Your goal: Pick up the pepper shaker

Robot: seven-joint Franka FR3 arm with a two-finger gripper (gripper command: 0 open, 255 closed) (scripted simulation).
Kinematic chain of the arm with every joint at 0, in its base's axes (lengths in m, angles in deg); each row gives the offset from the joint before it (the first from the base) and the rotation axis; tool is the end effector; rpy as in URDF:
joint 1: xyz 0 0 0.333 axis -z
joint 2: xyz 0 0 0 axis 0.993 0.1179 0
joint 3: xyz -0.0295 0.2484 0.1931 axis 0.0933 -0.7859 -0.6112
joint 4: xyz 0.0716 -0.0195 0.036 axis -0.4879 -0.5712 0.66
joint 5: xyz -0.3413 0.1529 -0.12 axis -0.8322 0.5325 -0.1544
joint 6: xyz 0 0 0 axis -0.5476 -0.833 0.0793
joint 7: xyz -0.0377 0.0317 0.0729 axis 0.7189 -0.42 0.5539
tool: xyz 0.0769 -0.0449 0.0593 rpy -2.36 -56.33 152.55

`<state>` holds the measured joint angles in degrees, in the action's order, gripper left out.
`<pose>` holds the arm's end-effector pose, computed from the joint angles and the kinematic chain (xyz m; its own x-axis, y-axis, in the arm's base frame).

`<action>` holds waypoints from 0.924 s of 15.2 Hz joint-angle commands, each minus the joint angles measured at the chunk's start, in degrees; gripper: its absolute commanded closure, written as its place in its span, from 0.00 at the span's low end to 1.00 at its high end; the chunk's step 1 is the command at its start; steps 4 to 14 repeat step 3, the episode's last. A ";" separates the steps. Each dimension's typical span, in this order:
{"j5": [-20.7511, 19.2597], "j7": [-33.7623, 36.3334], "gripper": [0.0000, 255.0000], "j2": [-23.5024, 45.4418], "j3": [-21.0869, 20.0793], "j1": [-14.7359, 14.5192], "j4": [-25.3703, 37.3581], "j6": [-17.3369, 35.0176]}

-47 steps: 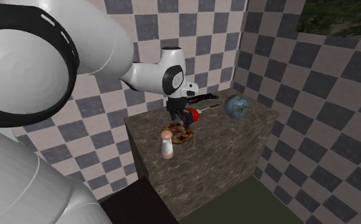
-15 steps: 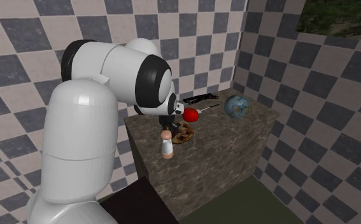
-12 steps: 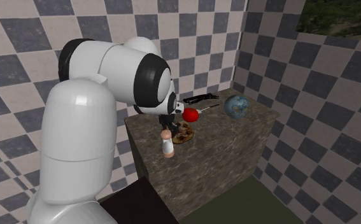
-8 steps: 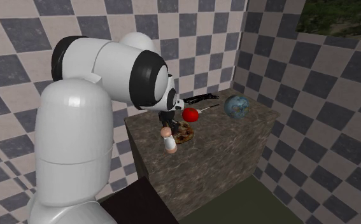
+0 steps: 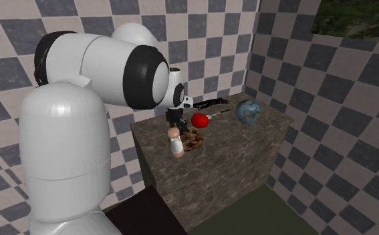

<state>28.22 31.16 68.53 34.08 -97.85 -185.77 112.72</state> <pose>0.4724 0.3486 0.3046 0.9958 0.0760 0.0508 0.0776 -0.9965 -0.0310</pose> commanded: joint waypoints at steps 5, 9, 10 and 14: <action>0.78 -0.57 1.00 -1.17 -0.31 0.26 0.50 -1.58; 0.78 -0.57 1.00 -1.17 -0.31 0.26 0.50 -1.58; 0.78 -0.57 1.00 -1.17 -0.31 0.26 0.50 -1.58; 0.78 -0.57 1.00 -1.17 -0.31 0.26 0.50 -1.58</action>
